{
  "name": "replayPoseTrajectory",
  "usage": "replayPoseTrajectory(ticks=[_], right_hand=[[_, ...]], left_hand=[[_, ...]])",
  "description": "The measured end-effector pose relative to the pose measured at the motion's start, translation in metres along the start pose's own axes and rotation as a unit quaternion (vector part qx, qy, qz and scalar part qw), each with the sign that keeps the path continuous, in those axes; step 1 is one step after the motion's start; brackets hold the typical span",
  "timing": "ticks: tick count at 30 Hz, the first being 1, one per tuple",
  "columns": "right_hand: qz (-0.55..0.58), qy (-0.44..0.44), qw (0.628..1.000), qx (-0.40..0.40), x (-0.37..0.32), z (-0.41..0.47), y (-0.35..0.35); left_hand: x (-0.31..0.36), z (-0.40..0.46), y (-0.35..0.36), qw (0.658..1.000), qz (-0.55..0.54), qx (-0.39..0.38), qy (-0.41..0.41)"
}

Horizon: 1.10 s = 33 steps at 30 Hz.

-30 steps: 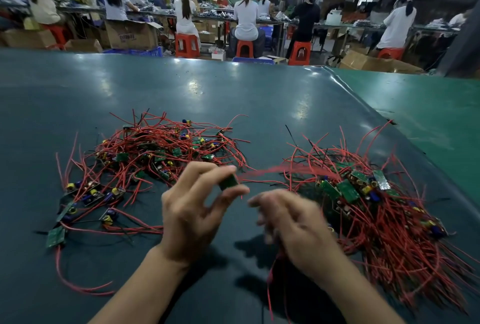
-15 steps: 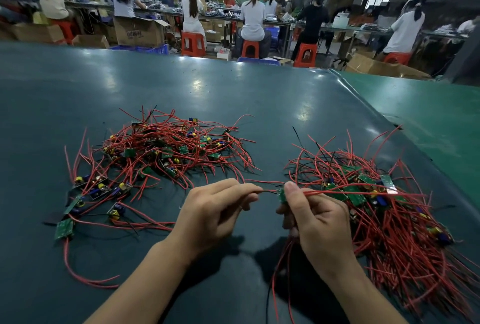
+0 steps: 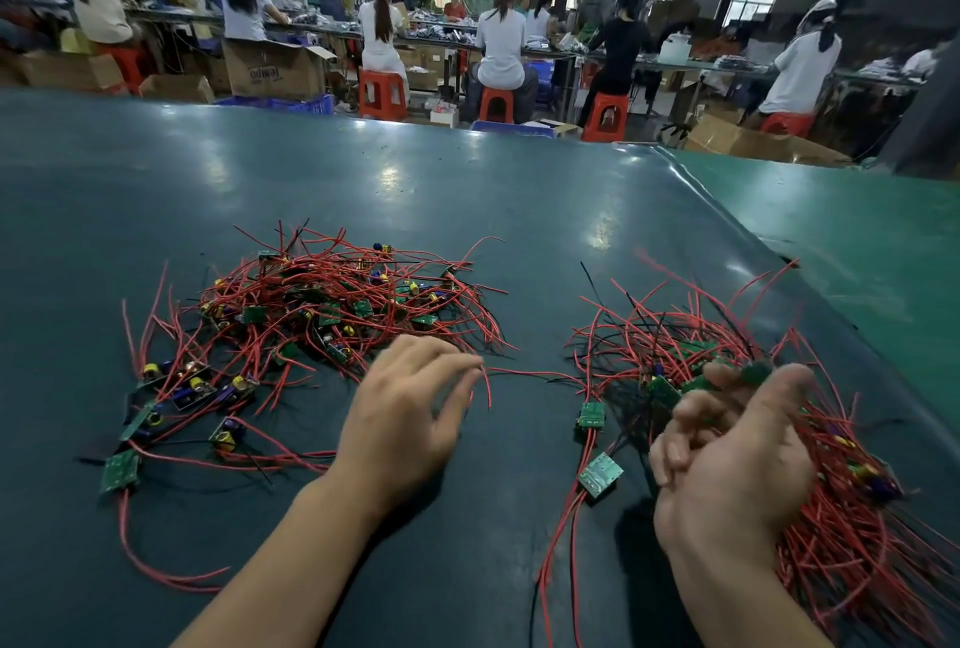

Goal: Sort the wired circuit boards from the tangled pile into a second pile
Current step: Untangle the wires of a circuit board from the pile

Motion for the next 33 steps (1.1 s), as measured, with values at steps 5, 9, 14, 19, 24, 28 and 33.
replayPoseTrajectory(ticks=[5,9,14,19,24,28,33], right_hand=[[-0.039,0.121,0.992,-0.012,0.023,0.001,0.003],[0.026,0.111,0.993,0.007,0.021,0.005,-0.001],[0.034,0.165,0.986,-0.01,0.021,0.008,-0.004],[-0.054,0.135,0.988,-0.055,0.027,0.002,0.005],[-0.145,0.05,0.981,-0.122,0.029,-0.006,0.011],[-0.21,-0.001,0.966,-0.151,0.031,-0.011,0.013],[-0.264,-0.037,0.949,-0.166,0.032,-0.011,0.012]], left_hand=[[0.006,-0.002,0.024,0.982,0.043,-0.185,-0.015],[-0.002,-0.007,0.032,0.975,0.022,-0.216,-0.053],[0.002,-0.005,0.026,0.983,-0.009,-0.181,-0.031],[0.002,-0.004,0.019,0.98,0.065,-0.18,-0.051],[-0.005,-0.003,-0.009,0.964,0.205,-0.106,-0.135],[-0.008,-0.002,-0.027,0.931,0.298,-0.073,-0.198],[-0.039,-0.017,-0.05,0.83,0.265,-0.147,-0.469]])
Point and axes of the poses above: each hand's wrist, its own z-axis towards the middle knuckle, its own y-axis out of the palm, x = y × z, the point moved 3 cm from there along z, towards the middle knuckle, and after that the axes turned 14 degrees about y, right-handed, at the moved point
